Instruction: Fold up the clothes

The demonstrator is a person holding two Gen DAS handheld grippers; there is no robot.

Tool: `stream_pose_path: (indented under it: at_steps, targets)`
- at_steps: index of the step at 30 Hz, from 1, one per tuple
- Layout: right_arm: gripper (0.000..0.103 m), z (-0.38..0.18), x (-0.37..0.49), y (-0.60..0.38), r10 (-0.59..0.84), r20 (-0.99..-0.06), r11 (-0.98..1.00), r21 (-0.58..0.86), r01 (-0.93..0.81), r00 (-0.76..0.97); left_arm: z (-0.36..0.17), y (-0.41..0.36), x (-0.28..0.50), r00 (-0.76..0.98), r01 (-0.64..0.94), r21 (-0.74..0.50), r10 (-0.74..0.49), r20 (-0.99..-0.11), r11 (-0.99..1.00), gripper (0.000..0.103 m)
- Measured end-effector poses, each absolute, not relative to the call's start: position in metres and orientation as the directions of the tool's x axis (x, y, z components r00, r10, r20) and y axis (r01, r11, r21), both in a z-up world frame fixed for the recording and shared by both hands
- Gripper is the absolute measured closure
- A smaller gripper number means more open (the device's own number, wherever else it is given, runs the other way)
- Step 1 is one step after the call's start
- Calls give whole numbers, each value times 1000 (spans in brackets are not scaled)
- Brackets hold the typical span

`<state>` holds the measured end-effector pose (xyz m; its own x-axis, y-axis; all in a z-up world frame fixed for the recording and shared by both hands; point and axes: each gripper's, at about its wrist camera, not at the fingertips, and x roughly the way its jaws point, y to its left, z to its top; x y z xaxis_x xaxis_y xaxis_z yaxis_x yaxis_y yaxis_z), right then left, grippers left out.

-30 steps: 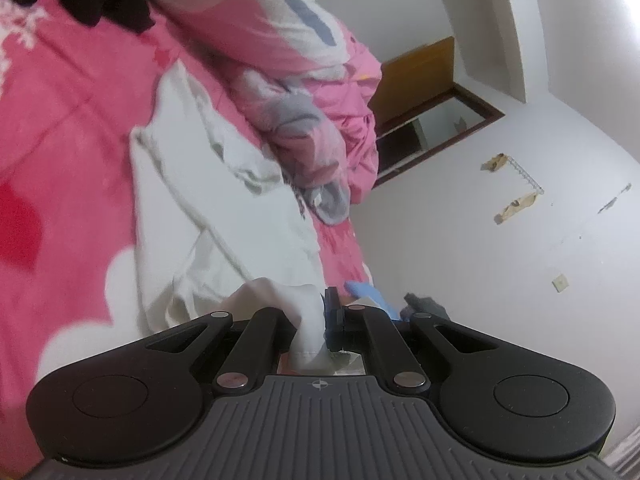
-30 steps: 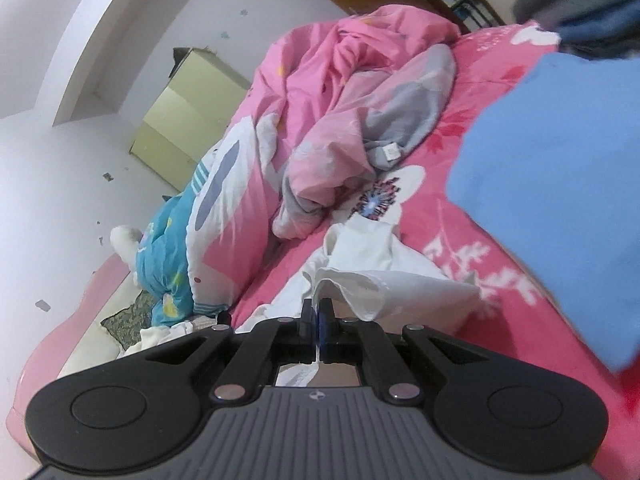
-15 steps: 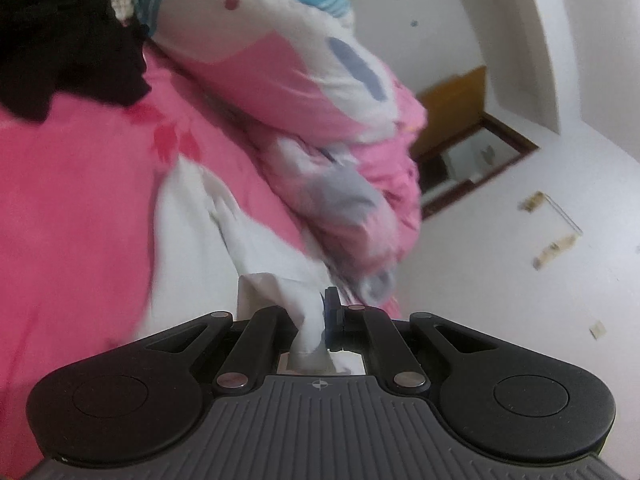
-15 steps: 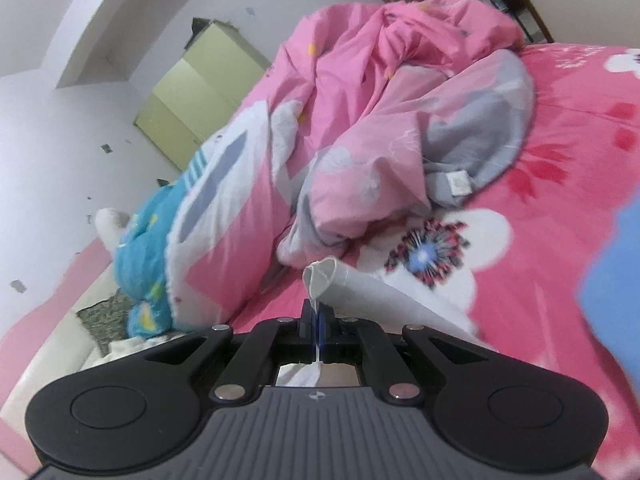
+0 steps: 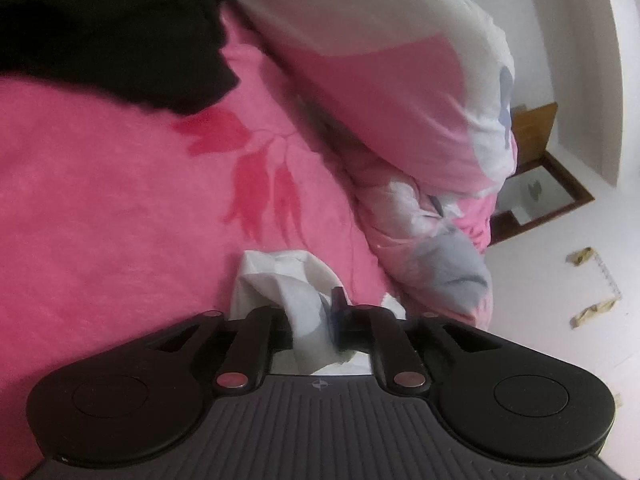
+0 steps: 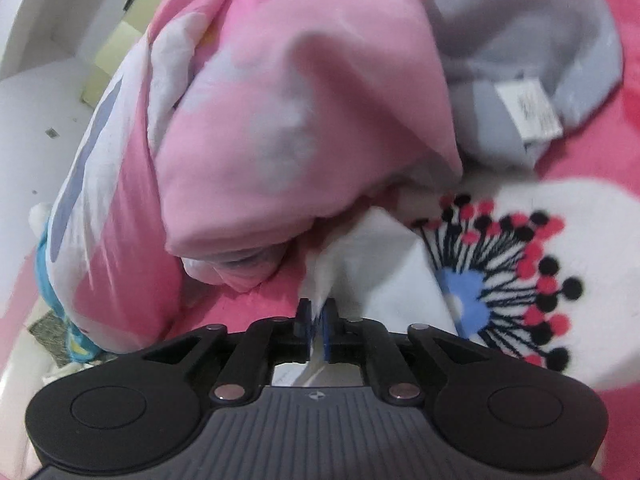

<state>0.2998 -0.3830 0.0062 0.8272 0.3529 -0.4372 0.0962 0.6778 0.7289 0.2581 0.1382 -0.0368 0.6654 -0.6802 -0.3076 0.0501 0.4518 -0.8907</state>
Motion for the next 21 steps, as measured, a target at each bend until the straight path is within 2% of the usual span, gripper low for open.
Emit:
stream_pose_path:
  at_steps: [1,2,4,8,11,15,19,21]
  targets:
    - [64,5,296,-384,359,-421,671,737,83,833,-32,142,255,688,60,-894,-668,-286,445,69]
    - [59,8,290,-386,361,-403,671,739,66,841,-28,146,250,713,71,-893,-648,-266,445,56]
    - [59,23,275,-387,339,-355,694,720,23,871,-16,153,239,773,91,-880,-590,-232,466,50]
    - [59,56,242,-377,338,-252,751,653,-99,907,2,159,224,821,139,-852,-540,-187,506,49]
    - [59,54,250,-347,383,-318,815,559,-155,867,12,149,220,787,228,-816,-594,-166,531,49]
    - [60,46,268,-304,418,-444,879,416,-231,793,14,116,225,692,330,-753,-689,-218,569,47]
    - [60,37,286,-260,420,-568,908,271,-321,708,9,97,227,714,311,-651,-622,-321,693,47]
    - [60,36,283,-271,348,-529,934,264,-240,774,4,103,228,737,265,-651,-585,-338,711,47]
